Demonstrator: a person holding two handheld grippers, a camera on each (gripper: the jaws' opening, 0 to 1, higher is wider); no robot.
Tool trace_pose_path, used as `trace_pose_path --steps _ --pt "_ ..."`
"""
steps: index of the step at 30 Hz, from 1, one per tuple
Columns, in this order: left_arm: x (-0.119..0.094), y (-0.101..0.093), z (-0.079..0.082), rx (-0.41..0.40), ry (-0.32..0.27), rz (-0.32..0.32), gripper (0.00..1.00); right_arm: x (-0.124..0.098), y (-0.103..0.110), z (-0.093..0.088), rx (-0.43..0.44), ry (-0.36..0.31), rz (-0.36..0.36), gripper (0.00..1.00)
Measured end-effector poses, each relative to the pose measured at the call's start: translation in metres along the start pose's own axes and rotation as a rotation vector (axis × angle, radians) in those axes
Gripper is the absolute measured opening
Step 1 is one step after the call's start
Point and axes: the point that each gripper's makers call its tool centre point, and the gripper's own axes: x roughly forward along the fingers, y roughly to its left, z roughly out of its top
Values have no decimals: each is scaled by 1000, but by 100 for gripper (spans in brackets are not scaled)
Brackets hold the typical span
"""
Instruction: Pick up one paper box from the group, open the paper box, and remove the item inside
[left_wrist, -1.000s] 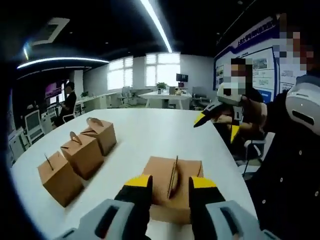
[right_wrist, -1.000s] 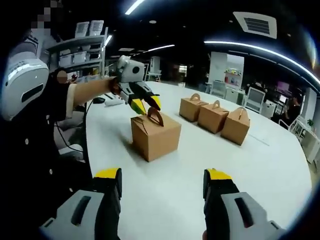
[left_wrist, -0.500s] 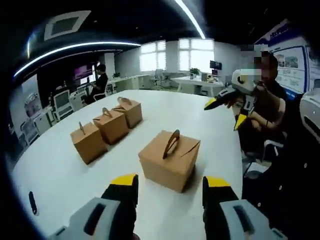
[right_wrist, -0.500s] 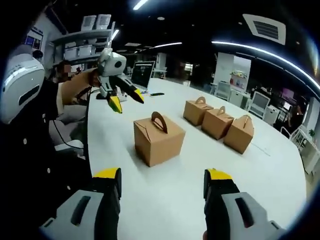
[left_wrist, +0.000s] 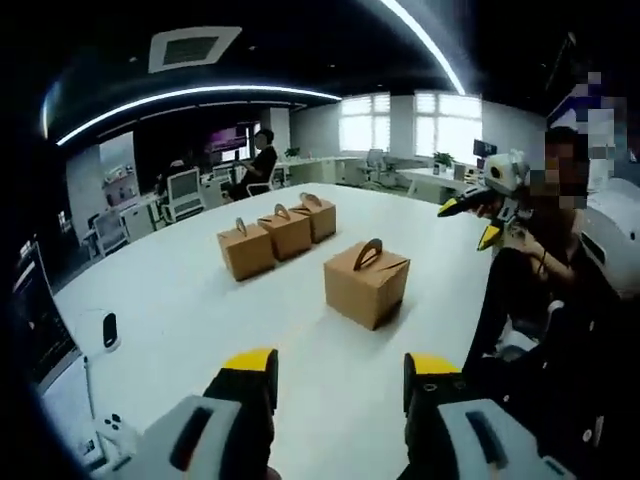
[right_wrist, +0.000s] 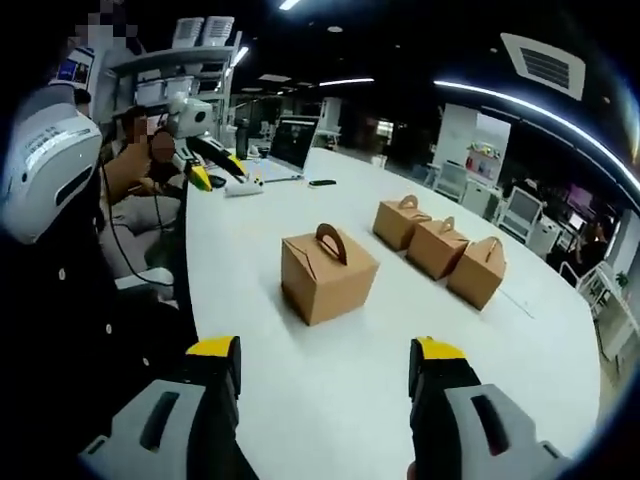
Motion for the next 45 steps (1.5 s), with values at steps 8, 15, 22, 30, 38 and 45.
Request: trace_pose_path --steps 8,15,22,30,38,45 --pt "2 0 -2 -2 1 -4 52 2 5 2 -6 1 4 68" --pt "10 -3 -6 -7 8 -17 54 -1 5 4 6 3 -5 68" --pt "22 -5 1 -5 -6 -40 55 5 5 6 -10 9 -3 68" --pt "49 -21 22 107 -70 -157 65 18 7 10 -27 23 2 67" --pt "105 -8 35 277 -47 -227 75 26 14 14 -22 23 18 67" --pt "146 -11 51 332 -93 -334 81 31 19 9 -8 41 19 67"
